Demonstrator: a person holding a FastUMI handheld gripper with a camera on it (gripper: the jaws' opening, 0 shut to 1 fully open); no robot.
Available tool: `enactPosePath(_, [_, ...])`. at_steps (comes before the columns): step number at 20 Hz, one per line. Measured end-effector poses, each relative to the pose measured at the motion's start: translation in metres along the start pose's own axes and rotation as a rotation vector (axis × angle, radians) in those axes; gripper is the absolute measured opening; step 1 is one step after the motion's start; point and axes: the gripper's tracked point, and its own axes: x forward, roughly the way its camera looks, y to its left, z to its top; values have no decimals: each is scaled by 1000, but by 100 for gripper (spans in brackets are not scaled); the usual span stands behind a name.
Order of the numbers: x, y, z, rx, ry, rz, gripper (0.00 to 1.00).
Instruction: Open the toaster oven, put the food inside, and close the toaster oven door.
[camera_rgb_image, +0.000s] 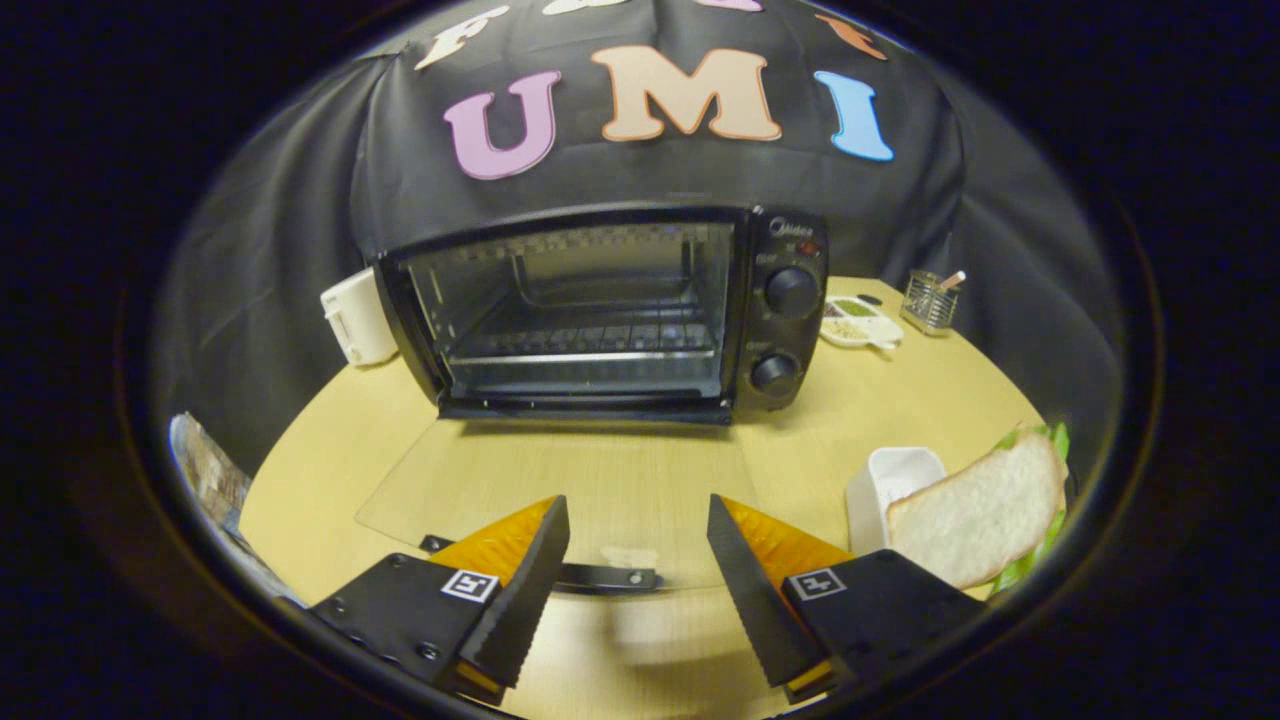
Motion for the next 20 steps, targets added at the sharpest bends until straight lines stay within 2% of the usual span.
enactPosePath(7, [-77, -69, 118, 18, -105, -48, 89])
enactPosePath(10, [-103, -108, 142, 17, -106, -67, 89])
enactPosePath(13, [-113, -149, 136, 3, -59, -99, 89])
enactPosePath(15, [-112, -172, 115, -12, 3, -117, 89])
enactPosePath(20, [-98, -200, 48, 30, 187, -82, 89])
